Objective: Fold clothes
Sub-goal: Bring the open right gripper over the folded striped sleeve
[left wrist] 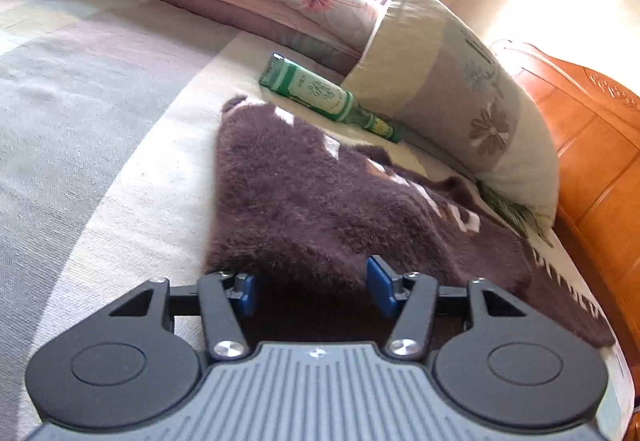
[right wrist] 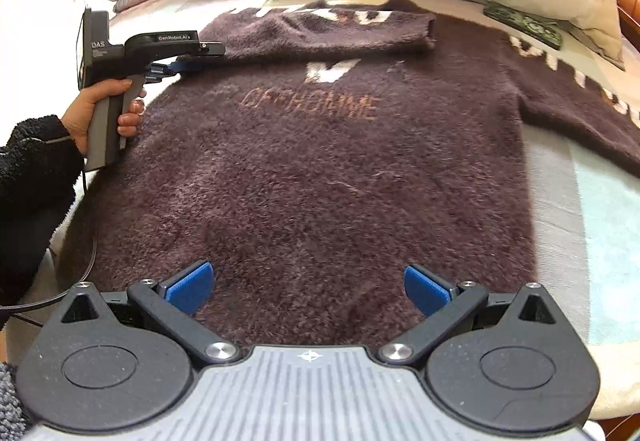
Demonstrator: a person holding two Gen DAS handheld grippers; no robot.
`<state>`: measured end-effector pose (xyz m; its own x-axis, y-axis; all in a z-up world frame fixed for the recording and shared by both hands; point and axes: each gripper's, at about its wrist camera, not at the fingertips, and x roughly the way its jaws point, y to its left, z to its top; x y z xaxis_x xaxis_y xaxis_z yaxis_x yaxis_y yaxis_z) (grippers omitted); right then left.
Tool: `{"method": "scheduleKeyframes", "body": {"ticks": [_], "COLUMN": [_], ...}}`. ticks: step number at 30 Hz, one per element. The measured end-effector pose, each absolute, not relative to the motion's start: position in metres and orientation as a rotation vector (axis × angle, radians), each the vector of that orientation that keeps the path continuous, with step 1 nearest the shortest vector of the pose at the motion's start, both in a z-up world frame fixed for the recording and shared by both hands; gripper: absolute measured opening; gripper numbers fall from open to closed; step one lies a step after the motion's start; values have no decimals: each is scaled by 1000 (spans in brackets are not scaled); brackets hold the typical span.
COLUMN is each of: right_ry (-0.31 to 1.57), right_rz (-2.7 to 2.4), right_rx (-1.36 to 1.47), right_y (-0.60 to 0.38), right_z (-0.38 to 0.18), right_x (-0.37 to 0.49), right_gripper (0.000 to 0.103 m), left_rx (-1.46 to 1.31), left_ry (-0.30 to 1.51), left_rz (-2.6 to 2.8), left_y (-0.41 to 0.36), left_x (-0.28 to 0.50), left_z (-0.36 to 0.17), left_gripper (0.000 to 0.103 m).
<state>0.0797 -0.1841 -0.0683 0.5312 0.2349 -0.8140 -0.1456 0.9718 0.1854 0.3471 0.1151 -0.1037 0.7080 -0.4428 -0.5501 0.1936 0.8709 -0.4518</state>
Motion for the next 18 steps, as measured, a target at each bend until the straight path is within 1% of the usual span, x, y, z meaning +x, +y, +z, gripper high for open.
{"method": "scheduleKeyframes", "body": {"ticks": [2,4,6,7,8,9,12,18], "right_ry": [985,983,983,984,985,986,982,965], "right_rz": [237,245,252,252,250,248,242,237], "right_rx": [97,95,95,94,93,93,91,50], "right_y": [-181,-179,-179,-180,-180,-180,-179,-179], "right_z": [-68,-67,-67,-68,-68,-69,-69,-64], "right_x": [80,78,78,78,79,80,83,92], "right_gripper": [103,103,103,103,103,103,103,103], "left_rx": [-363,-335,-296,-276,-257,-242,-195,-100], "left_ry": [734,759,734,711,689,667,691,738], "left_rz": [-380,-390,-424,-444,-462,-469,-458,-433], "left_y": [115,113,113,112,111,108,100,86], "left_x": [344,336,322,319,317,320,338,374], "left_z": [-98,-87,-71,-61,-52,-43,-53,-74], "left_gripper": [62,62,63,65,71,73,75,74]}}
